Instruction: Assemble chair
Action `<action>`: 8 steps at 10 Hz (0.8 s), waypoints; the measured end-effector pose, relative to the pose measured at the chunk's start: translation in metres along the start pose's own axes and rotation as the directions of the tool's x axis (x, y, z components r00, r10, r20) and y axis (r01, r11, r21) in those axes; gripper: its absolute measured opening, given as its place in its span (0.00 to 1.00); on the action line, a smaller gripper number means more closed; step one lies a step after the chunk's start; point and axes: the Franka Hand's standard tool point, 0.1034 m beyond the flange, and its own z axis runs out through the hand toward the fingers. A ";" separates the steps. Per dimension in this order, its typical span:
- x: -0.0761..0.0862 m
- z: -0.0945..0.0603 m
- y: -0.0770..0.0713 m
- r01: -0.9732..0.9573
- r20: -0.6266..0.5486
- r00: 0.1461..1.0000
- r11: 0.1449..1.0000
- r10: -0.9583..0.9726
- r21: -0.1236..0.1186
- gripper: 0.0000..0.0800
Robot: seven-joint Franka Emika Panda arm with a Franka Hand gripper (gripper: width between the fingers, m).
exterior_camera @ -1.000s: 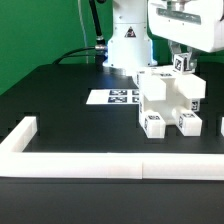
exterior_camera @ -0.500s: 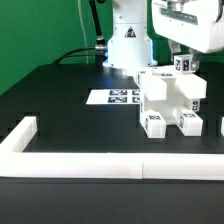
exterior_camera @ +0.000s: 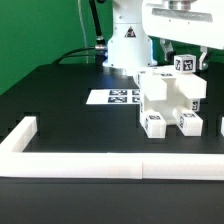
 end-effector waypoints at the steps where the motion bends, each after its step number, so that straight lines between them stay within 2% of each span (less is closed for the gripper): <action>1: 0.000 0.000 0.000 0.089 0.000 0.996 0.996 -0.089 0.000 0.81; 3: 0.000 0.000 0.000 0.187 0.000 0.982 0.982 -0.187 0.000 0.81; 4: 0.000 0.000 0.001 0.348 -0.022 0.937 0.936 -0.350 -0.042 0.81; 5: -0.002 0.000 -0.001 0.442 -0.031 0.895 0.895 -0.444 -0.059 0.81; 8: -0.002 0.000 -0.001 0.677 -0.017 0.734 0.733 -0.679 -0.074 0.81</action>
Offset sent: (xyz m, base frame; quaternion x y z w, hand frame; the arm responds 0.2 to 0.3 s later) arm -0.0055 -0.0027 0.0049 -0.0845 0.0531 -0.3089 0.9458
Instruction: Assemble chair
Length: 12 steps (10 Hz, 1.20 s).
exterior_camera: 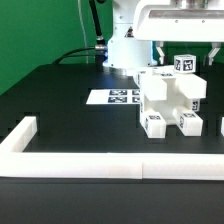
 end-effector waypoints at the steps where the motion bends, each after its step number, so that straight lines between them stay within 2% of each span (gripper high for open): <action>1: 0.000 0.000 0.000 0.065 0.000 0.998 0.998 -0.065 -0.002 0.81; 5: 0.000 0.000 0.001 0.298 0.001 0.955 0.955 -0.298 -0.003 0.81; 6: 0.000 0.000 0.001 0.314 0.001 0.949 0.949 -0.314 -0.002 0.67; 7: 0.000 0.001 0.001 0.311 0.002 0.950 0.950 -0.311 -0.003 0.67; 9: 0.000 0.001 0.002 0.311 0.002 0.951 0.950 -0.311 -0.003 0.36; 12: 0.000 0.001 0.002 0.281 0.002 0.960 0.960 -0.281 -0.002 0.36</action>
Offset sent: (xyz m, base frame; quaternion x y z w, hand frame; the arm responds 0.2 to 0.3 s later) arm 0.0001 0.0016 0.0015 -0.0051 0.0021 -0.1979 0.9802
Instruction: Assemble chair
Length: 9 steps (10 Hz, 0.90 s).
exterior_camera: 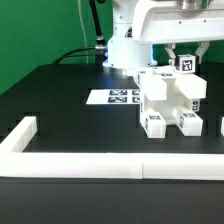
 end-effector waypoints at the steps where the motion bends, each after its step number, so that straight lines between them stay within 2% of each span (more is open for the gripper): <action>1: 0.000 0.000 0.000 0.000 0.000 1.000 1.000 0.000 0.000 0.36; 4: 0.000 0.000 -0.001 -0.234 0.001 0.972 0.972 0.234 0.003 0.36; 7: 0.000 0.000 -0.001 -0.410 0.002 0.912 0.912 0.410 0.003 0.36; 9: 0.000 0.000 -0.001 -0.543 0.003 0.840 0.840 0.543 0.004 0.36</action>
Offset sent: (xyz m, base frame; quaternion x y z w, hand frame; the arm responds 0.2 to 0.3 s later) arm 0.0000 0.0000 0.0000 0.0000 0.0000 0.1938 0.9810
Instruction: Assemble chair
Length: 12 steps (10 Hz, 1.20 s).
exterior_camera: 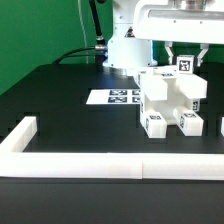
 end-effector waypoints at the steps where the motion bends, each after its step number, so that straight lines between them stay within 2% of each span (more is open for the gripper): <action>1: 0.000 0.000 0.000 -0.074 0.001 0.997 0.997 0.074 0.002 0.36; 4: -0.001 0.000 -0.002 -0.248 0.007 0.969 0.969 0.248 0.008 0.36; 8: -0.003 0.000 -0.005 -0.502 0.025 0.865 0.865 0.502 0.017 0.36; 11: -0.004 0.000 -0.006 -0.611 0.031 0.791 0.791 0.610 0.015 0.36; 12: -0.004 0.000 -0.007 -0.610 0.031 0.792 0.792 0.610 0.015 0.49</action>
Offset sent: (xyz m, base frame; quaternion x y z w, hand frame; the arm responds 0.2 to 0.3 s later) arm 0.0000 0.0000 0.0000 0.0000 0.0000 0.1296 0.9916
